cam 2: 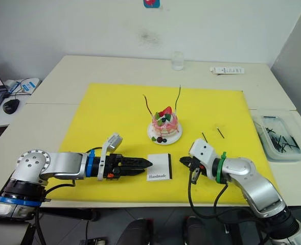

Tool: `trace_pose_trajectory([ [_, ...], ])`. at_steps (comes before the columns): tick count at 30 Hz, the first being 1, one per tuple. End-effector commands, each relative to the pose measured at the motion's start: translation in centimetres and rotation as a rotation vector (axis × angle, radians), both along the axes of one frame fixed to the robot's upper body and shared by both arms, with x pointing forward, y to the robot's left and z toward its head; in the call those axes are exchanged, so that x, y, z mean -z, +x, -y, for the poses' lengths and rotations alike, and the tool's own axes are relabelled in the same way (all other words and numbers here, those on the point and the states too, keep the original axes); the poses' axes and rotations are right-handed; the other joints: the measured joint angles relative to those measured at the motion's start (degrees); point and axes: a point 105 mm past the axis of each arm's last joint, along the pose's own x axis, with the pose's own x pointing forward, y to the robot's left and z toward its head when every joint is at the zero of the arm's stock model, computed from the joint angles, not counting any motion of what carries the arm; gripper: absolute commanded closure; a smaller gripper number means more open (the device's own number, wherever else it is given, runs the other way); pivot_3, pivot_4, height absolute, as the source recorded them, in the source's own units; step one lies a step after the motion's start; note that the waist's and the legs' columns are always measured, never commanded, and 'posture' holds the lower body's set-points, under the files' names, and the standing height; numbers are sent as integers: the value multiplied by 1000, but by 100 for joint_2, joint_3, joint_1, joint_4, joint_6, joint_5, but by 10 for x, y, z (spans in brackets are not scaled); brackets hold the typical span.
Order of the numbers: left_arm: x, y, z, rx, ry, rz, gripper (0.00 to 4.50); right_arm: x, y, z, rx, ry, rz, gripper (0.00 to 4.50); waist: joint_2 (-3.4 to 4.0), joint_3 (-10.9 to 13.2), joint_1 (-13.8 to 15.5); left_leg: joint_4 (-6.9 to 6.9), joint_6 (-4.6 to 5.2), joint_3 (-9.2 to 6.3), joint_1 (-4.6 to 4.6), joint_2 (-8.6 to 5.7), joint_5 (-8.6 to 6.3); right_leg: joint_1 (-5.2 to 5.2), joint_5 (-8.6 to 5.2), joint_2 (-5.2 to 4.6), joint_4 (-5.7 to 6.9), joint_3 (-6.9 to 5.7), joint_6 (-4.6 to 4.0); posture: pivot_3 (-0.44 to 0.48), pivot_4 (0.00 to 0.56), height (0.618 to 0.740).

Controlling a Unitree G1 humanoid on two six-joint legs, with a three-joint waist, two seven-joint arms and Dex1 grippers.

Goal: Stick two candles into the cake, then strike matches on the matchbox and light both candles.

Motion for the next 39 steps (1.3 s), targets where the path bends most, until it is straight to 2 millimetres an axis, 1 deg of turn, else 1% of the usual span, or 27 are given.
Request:
trace_pose_trajectory([
  [1, 4, 0, 5, -3, -11, -16, 29, -6, -4, -7, -30, 3, 40, 4500, 0, 0, 0, 0, 0, 1, 2, -1, 0, 2, 0, -1, 1, 0, 0, 0, 150, 740],
  [6, 9, 4, 13, -17, -32, -41, 29, -1, -4, -14, -39, 2, 34, 4500, -1, -3, 24, 4, 0, 2, 8, -8, 0, 11, 1, -4, 0, 1, -1, 0, 150, 740],
  [12, 10, 8, 20, -13, -49, -63, 29, 8, -1, -18, -34, -19, 42, 4500, -1, -4, 80, 10, 0, 2, 34, -17, 0, 47, -3, -13, -17, 0, -8, 0, 150, 740],
  [18, 9, 7, 28, 5, -73, -62, 29, 7, -1, -29, -44, 11, 38, 4500, -2, -7, 109, 11, 0, 3, 40, -19, 0, 53, -1, -19, -15, 0, -8, 0, 150, 740],
  [22, 11, 6, 30, -2, -70, -64, 29, 4, 3, -35, -48, 28, 49, 4500, -2, -7, 138, 11, 0, 3, 38, -20, 0, 52, -1, -19, -18, 0, -9, 0, 150, 740],
  [27, 12, 5, 31, -10, -79, -63, 29, 0, -1, -41, -70, 47, 30, 4500, -2, -7, 142, 10, 0, 5, 36, -24, 0, 54, -1, -25, -23, 1, -8, 0, 150, 740],
  [31, 14, 5, 33, -28, -84, -59, 29, -1, -3, -44, -77, 66, 0, 4500, -1, -8, 142, 10, 0, 2, 38, -23, 0, 54, -1, -27, -21, -2, -9, 0, 150, 740],
  [39, 15, 3, 34, -57, -76, -45, 29, -3, -1, -49, -76, 94, -32, 4500, -1, -8, 142, 9, 0, 2, 38, -24, 0, 55, -1, -31, -22, -2, -9, 0, 150, 740],
])
